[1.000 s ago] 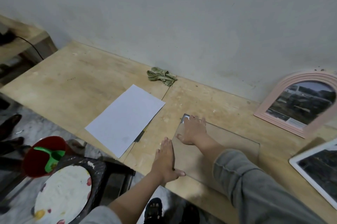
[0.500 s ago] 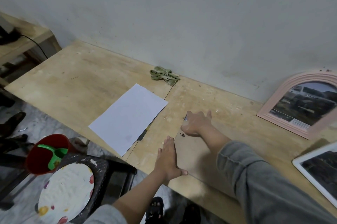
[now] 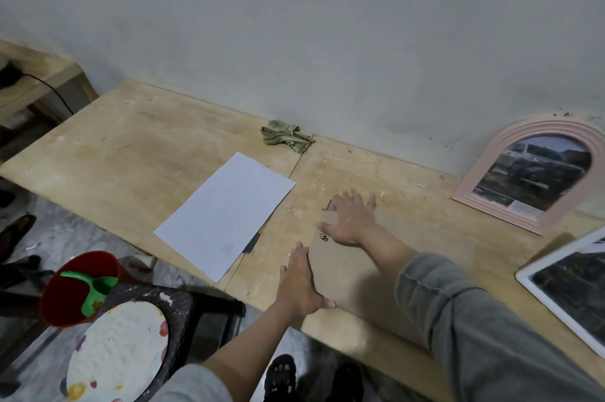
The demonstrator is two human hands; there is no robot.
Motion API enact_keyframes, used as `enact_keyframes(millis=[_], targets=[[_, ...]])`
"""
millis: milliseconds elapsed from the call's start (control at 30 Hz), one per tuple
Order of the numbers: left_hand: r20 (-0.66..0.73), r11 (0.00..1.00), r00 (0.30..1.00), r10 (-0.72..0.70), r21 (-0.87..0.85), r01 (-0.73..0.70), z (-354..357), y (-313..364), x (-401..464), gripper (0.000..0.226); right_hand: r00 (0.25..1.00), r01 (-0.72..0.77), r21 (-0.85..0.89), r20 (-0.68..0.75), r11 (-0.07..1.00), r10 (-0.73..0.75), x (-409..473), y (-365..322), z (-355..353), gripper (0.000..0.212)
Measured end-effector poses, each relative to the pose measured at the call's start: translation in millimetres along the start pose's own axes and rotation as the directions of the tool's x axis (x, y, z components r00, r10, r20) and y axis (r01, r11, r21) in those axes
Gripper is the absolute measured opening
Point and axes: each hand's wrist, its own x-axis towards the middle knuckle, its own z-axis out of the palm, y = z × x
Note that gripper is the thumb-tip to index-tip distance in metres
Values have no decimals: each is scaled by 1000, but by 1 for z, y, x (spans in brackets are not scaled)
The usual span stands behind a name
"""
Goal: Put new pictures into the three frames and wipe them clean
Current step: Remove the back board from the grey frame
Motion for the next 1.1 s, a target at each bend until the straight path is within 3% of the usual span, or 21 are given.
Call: enact_keyframes(millis=[100,167,267,367,467,600,833,967,1100], targets=[[20,1000,1000,3,-5,-3,-2,3,-1,114,976,-18,51,-215,999,29,-24,12,22,57],[23,1000,1000,-9,8,9,-4,4,-1,114,940,-135,173,-290,976,182,-50,23,37,61],[27,999,1000,-5,35,4,-4,1,1,114,803,-291,427,-378,856,462,-96,51,62,71],[39,999,999,38,30,-39,-6,1,0,123,658,-481,595,-241,644,714,-143,87,77,78],[51,998,997,52,35,-54,-7,1,-1,129,544,-602,648,-95,467,834,-173,105,81,78],[57,999,998,28,30,-29,-7,-1,1,119,586,-616,629,-35,474,809,-178,106,83,65],[54,998,999,5,-60,-2,-30,-1,8,102,551,-543,771,28,333,834,-154,111,116,74],[24,991,1000,4,-137,-1,-51,-12,14,91,523,-469,852,55,233,851,-153,56,71,58],[-74,983,997,-1,-181,-13,-68,-16,20,71,524,-421,894,102,153,846,-140,35,60,56]])
